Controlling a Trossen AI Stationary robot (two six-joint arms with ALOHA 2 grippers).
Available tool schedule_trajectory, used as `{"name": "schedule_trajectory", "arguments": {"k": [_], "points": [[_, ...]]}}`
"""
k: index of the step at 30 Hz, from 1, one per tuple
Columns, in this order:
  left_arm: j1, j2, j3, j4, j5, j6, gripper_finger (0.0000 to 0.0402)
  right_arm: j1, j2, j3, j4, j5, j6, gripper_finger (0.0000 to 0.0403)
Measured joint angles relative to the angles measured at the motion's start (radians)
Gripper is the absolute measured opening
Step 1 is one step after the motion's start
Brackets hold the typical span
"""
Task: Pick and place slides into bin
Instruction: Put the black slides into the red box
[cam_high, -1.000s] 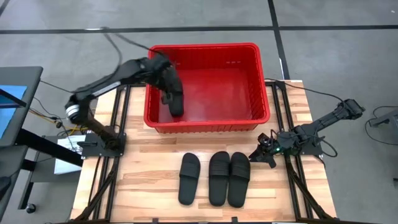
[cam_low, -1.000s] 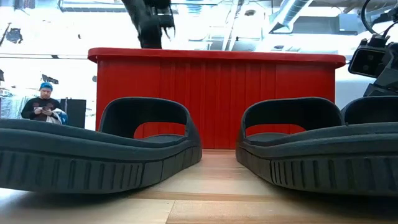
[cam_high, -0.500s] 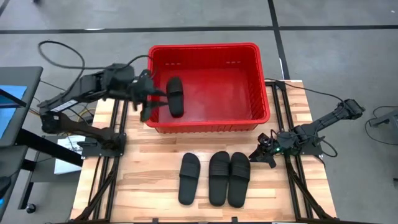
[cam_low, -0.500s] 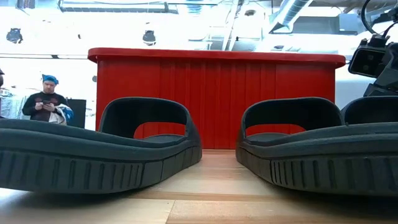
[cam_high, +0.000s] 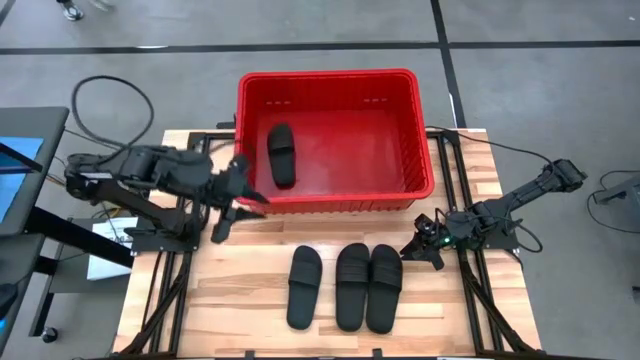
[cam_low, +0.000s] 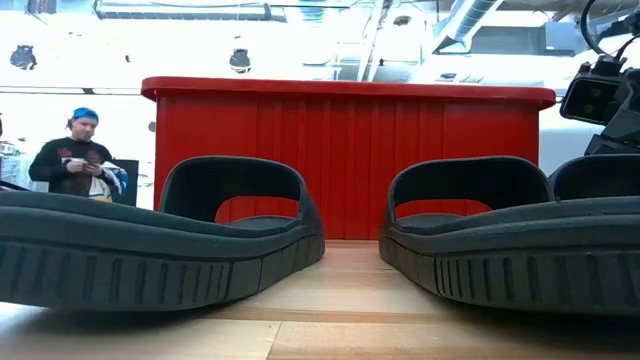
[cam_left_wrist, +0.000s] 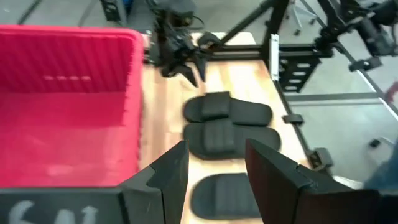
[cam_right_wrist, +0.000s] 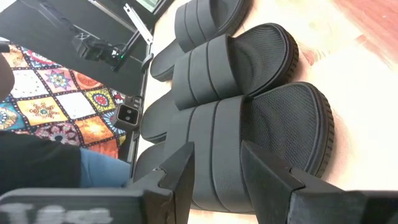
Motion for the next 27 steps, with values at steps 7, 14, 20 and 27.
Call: {"name": "schedule_trajectory", "arguments": {"k": [7, 14, 20, 27], "points": [[-0.149, 0.085, 0.0, 0.0, -0.097, -0.099, 0.0148, 0.0, 0.0, 0.0, 0.0, 0.0, 0.0, 0.0123], [-0.247, 0.193, 0.0, 0.001, -0.151, -0.174, 0.0148, 0.0, 0.0, 0.0, 0.0, 0.0, 0.0, 0.0123], [-0.297, 0.283, 0.0, 0.003, -0.168, -0.228, 0.0148, 0.0, 0.0, 0.0, 0.0, 0.0, 0.0, 0.0123], [-0.323, 0.371, 0.0, 0.017, -0.176, -0.258, 0.0148, 0.0, 0.0, 0.0, 0.0, 0.0, 0.0, 0.0123]]}}
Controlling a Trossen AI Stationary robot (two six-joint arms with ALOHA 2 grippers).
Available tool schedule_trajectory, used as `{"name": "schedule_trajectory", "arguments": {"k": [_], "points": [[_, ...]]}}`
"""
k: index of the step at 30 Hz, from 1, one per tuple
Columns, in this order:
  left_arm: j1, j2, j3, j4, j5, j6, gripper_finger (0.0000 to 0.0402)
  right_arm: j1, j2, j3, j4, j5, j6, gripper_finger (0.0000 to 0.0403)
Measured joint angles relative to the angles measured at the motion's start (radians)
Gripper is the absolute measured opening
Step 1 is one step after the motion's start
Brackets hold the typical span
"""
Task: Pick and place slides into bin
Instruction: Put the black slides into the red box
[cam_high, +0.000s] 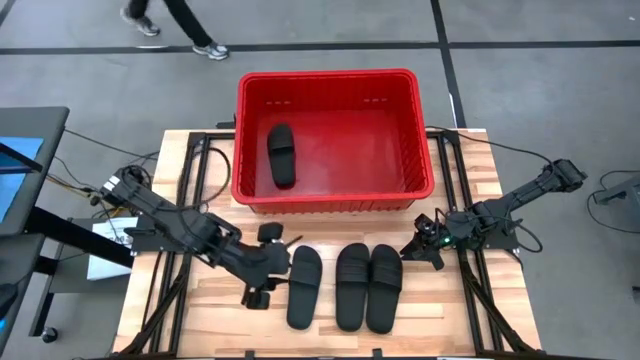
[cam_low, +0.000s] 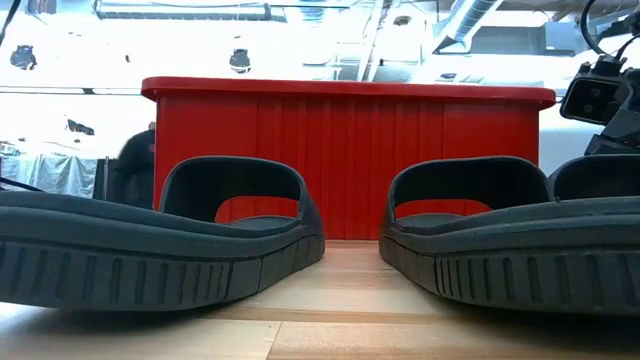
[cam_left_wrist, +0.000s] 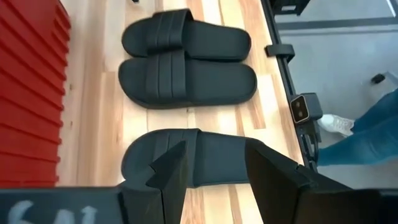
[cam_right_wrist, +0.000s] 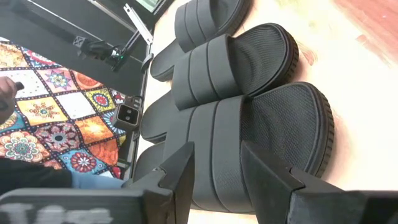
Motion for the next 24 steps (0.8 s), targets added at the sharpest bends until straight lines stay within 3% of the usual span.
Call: {"name": "schedule_trajectory", "arguments": {"k": [12, 24], "points": [[-0.032, 0.086, -0.001, 0.039, 0.001, -0.055, 0.0148, 0.0, 0.0, 0.0, 0.0, 0.0, 0.0, 0.0123], [-0.086, 0.112, -0.001, 0.094, -0.076, -0.081, 0.0148, 0.0, 0.0, 0.0, 0.0, 0.0, 0.0, 0.0123]]}}
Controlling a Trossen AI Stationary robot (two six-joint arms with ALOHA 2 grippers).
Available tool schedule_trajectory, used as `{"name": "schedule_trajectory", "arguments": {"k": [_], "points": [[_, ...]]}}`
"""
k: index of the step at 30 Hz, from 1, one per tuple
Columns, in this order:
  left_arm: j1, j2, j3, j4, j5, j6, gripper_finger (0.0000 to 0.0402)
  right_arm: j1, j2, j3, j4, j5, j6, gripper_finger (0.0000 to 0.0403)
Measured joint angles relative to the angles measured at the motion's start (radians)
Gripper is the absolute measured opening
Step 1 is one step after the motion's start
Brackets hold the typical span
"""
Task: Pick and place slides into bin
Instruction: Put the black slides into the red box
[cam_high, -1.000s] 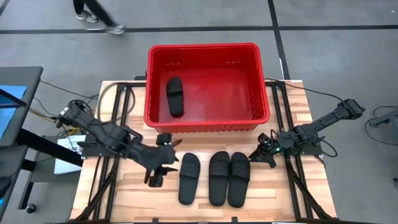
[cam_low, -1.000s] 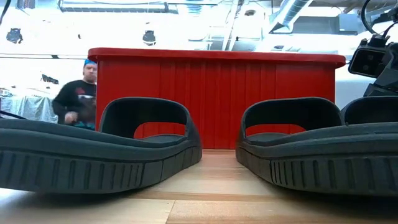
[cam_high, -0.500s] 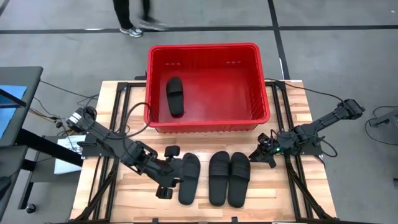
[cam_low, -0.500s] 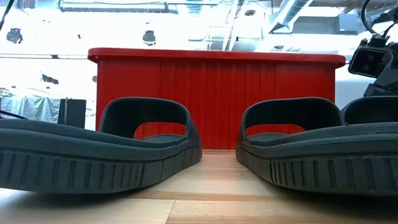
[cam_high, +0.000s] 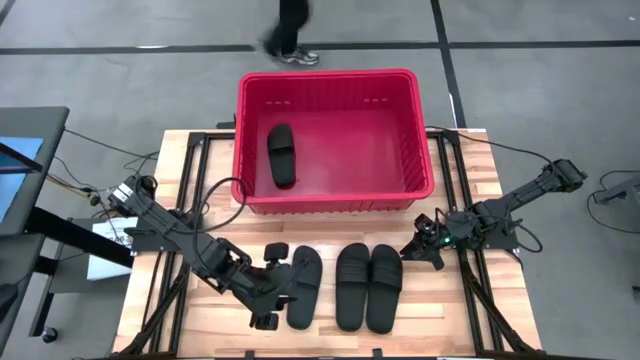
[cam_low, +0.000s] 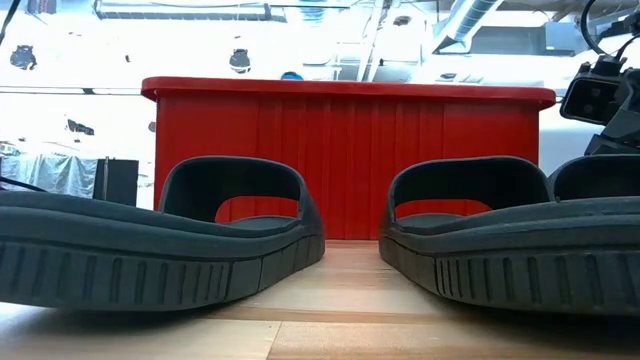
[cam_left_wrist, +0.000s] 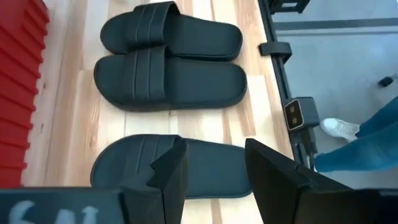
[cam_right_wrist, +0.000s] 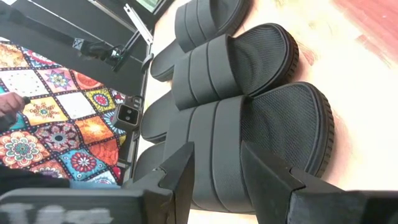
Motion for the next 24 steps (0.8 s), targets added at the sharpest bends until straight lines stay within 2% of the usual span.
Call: {"name": "schedule_trajectory", "arguments": {"k": [16, 24], "points": [[0.001, 0.181, 0.001, 0.029, 0.071, 0.034, 0.0148, 0.0, 0.0, 0.0, 0.0, 0.004, 0.0, 0.0123], [0.0, 0.285, 0.001, 0.03, 0.178, 0.035, 0.0148, 0.0, 0.0, 0.0, 0.0, 0.004, 0.0, 0.0123]]}}
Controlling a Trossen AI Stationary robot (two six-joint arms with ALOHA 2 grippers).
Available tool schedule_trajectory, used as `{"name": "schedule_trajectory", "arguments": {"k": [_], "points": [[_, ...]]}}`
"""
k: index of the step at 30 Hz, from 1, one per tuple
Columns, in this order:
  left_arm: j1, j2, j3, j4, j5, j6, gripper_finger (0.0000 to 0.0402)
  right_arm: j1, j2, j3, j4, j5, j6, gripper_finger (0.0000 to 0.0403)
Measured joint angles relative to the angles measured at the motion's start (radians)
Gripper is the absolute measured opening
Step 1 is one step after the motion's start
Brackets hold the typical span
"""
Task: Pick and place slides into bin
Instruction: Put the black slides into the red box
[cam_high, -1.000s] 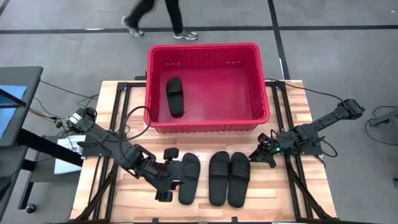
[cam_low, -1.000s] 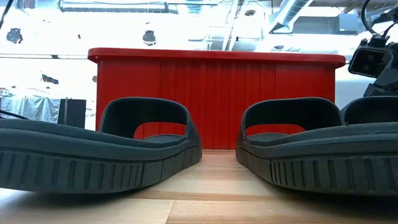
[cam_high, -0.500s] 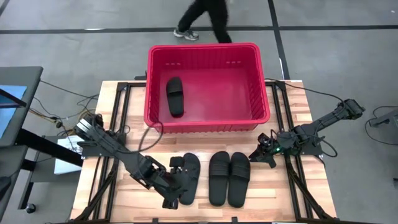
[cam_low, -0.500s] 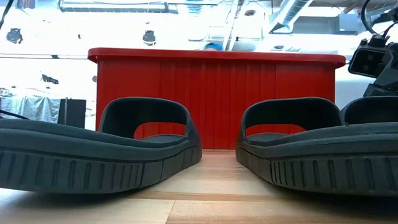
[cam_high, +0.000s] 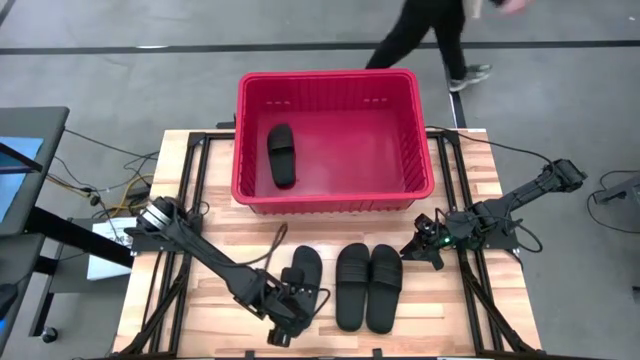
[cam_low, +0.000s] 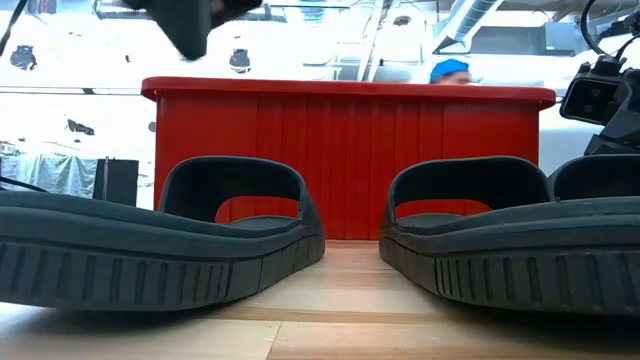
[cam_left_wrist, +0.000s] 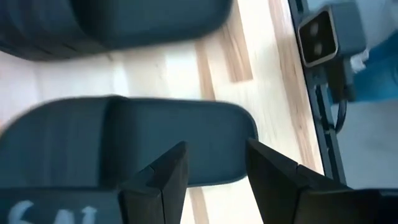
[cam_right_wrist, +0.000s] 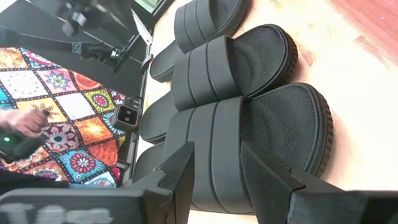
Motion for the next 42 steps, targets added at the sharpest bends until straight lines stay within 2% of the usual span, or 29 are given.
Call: {"name": "schedule_trajectory", "arguments": {"k": [12, 21, 35, 42], "points": [[-0.016, 0.101, 0.0, 0.049, 0.107, -0.001, 0.0148, 0.0, 0.0, 0.0, 0.0, 0.0, 0.0, 0.0123], [-0.025, 0.124, 0.001, 0.071, 0.089, -0.001, 0.0148, 0.0, 0.0, 0.0, 0.0, 0.0, 0.0, 0.0123], [-0.039, 0.181, 0.0, 0.068, 0.138, 0.001, 0.0148, 0.0, 0.0, 0.0, 0.0, 0.0, 0.0, 0.0123], [-0.048, 0.217, 0.005, 0.072, 0.108, -0.001, 0.0148, 0.0, 0.0, 0.0, 0.0, 0.0, 0.0, 0.0123]]}}
